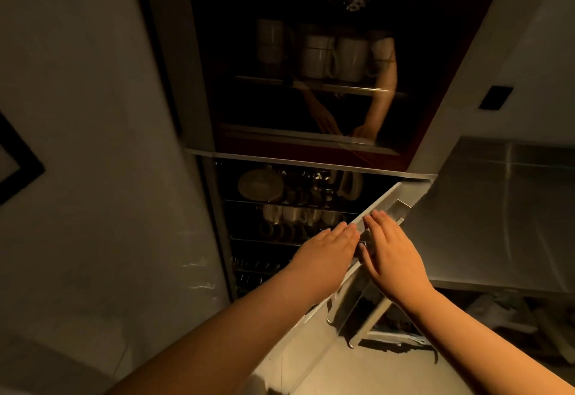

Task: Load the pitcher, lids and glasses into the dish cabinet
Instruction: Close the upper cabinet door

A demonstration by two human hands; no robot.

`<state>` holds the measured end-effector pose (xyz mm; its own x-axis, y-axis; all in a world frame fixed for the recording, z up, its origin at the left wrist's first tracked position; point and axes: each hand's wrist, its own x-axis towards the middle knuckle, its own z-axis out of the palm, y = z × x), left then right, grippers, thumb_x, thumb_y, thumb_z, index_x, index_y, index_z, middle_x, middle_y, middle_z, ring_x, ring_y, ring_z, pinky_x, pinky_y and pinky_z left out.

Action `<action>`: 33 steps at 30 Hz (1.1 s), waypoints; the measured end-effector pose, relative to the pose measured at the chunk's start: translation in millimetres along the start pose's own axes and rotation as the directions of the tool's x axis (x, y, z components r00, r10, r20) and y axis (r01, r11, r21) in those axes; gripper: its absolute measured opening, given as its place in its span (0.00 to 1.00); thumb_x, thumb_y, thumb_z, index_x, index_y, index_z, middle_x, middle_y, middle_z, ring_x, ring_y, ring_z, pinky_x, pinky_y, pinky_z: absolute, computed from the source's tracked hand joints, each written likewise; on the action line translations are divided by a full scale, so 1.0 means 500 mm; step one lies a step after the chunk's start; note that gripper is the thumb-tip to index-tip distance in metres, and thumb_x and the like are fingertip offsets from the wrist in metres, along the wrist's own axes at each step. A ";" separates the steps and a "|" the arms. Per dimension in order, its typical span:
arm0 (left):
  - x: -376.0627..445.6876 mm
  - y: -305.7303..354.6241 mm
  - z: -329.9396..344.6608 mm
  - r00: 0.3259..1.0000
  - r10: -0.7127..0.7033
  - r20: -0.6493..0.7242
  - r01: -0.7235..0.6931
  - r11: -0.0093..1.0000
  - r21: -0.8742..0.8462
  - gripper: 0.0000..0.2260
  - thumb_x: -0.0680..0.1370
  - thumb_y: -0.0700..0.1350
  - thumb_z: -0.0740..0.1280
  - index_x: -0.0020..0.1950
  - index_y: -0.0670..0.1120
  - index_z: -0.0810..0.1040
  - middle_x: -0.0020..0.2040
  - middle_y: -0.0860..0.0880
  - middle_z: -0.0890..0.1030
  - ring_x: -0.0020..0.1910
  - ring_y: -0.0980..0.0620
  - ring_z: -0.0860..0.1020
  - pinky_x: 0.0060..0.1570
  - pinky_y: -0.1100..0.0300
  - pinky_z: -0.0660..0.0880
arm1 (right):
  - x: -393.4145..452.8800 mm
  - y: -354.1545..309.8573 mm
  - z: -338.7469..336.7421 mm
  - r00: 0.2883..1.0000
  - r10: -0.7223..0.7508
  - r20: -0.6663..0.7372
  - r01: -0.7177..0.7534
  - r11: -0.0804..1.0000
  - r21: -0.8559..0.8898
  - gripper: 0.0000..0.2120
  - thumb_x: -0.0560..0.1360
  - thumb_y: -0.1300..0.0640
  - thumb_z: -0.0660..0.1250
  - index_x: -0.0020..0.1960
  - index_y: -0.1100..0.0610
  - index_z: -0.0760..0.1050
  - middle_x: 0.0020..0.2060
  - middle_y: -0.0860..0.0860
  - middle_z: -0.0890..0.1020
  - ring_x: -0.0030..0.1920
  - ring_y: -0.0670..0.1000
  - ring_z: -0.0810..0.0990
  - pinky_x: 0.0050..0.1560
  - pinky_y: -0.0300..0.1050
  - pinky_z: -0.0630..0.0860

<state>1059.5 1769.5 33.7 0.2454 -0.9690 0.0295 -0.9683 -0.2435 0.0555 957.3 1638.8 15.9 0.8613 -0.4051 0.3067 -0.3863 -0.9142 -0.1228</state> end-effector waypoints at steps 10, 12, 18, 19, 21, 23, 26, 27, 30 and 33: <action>0.010 -0.043 0.068 0.956 -0.203 -0.213 0.251 0.941 0.227 0.32 0.81 0.43 0.53 0.70 0.37 0.29 0.76 0.38 0.38 0.75 0.41 0.39 0.67 0.48 0.34 | 0.083 -0.039 0.040 0.998 0.012 -0.056 -0.018 0.994 -0.104 0.24 0.75 0.51 0.66 0.67 0.61 0.69 0.64 0.59 0.74 0.66 0.59 0.70 0.70 0.56 0.60; 0.017 -0.062 0.076 0.936 -0.213 -0.282 0.282 0.931 0.233 0.32 0.81 0.46 0.53 0.71 0.38 0.31 0.76 0.39 0.40 0.75 0.41 0.40 0.67 0.48 0.33 | 0.095 -0.032 0.052 0.998 -0.019 -0.061 0.012 0.994 -0.113 0.26 0.75 0.50 0.65 0.68 0.62 0.68 0.64 0.60 0.74 0.66 0.60 0.70 0.70 0.56 0.60; 0.038 -0.108 0.093 0.897 -0.257 -0.359 0.353 0.907 0.232 0.30 0.81 0.52 0.54 0.76 0.42 0.44 0.77 0.42 0.47 0.75 0.43 0.43 0.71 0.47 0.39 | 0.125 0.005 0.092 0.993 -0.119 -0.019 0.116 0.987 -0.107 0.30 0.77 0.44 0.49 0.73 0.62 0.60 0.69 0.60 0.68 0.71 0.59 0.64 0.71 0.58 0.60; 0.041 -0.114 0.095 0.897 -0.261 -0.356 0.361 0.898 0.250 0.30 0.81 0.53 0.55 0.77 0.42 0.46 0.77 0.41 0.47 0.75 0.43 0.45 0.73 0.48 0.41 | 0.131 0.013 0.099 0.990 -0.141 -0.018 0.138 0.984 -0.114 0.31 0.77 0.44 0.49 0.73 0.62 0.59 0.70 0.60 0.67 0.71 0.59 0.63 0.71 0.58 0.59; 0.050 -0.121 0.098 0.882 -0.290 -0.371 0.394 0.886 0.244 0.31 0.79 0.54 0.58 0.76 0.42 0.51 0.76 0.42 0.51 0.75 0.43 0.50 0.74 0.48 0.45 | 0.144 0.029 0.113 0.982 -0.189 -0.026 0.185 0.976 -0.119 0.31 0.77 0.44 0.49 0.74 0.61 0.56 0.71 0.61 0.65 0.72 0.59 0.60 0.72 0.57 0.56; 0.059 -0.124 0.101 0.861 -0.325 -0.391 0.430 0.876 0.220 0.31 0.79 0.55 0.60 0.76 0.43 0.53 0.76 0.42 0.52 0.75 0.44 0.51 0.73 0.48 0.48 | 0.154 0.043 0.127 0.971 -0.238 -0.039 0.233 0.967 -0.105 0.31 0.78 0.45 0.50 0.75 0.62 0.54 0.72 0.61 0.62 0.73 0.59 0.56 0.72 0.56 0.53; 0.065 -0.127 0.114 0.847 -0.373 -0.380 0.468 0.861 0.197 0.32 0.79 0.56 0.59 0.76 0.44 0.50 0.76 0.42 0.49 0.75 0.44 0.48 0.71 0.47 0.50 | 0.160 0.058 0.144 0.950 -0.310 -0.037 0.305 0.948 -0.087 0.30 0.78 0.45 0.49 0.75 0.61 0.53 0.74 0.61 0.55 0.75 0.59 0.51 0.72 0.58 0.51; 0.066 -0.128 0.119 0.844 -0.392 -0.366 0.479 0.858 0.185 0.32 0.79 0.57 0.58 0.76 0.44 0.49 0.76 0.42 0.48 0.75 0.44 0.47 0.71 0.47 0.50 | 0.162 0.063 0.151 0.944 -0.328 -0.029 0.324 0.942 -0.089 0.30 0.79 0.45 0.49 0.75 0.60 0.53 0.75 0.61 0.53 0.75 0.60 0.50 0.72 0.59 0.51; 0.071 -0.145 0.133 0.842 -0.429 -0.326 0.498 0.850 0.170 0.32 0.79 0.58 0.57 0.76 0.45 0.46 0.76 0.43 0.45 0.75 0.43 0.45 0.71 0.46 0.50 | 0.171 0.069 0.165 0.940 -0.340 -0.008 0.337 0.936 -0.104 0.29 0.80 0.44 0.45 0.75 0.58 0.53 0.75 0.60 0.51 0.75 0.60 0.49 0.71 0.60 0.51; 0.082 -0.177 0.147 0.875 -0.392 -0.285 0.450 0.876 0.177 0.32 0.81 0.57 0.51 0.75 0.46 0.36 0.75 0.44 0.34 0.74 0.43 0.35 0.71 0.45 0.39 | 0.187 0.064 0.170 0.942 -0.336 0.013 0.336 0.935 -0.117 0.29 0.80 0.43 0.43 0.76 0.57 0.52 0.75 0.59 0.50 0.75 0.60 0.49 0.71 0.60 0.52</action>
<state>1151.6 1748.0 -43.4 0.6073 -0.7403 0.2882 -0.7458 -0.6563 -0.1143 1053.8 1570.4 -39.7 0.9454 -0.0742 0.3175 -0.1106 -0.9890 0.0983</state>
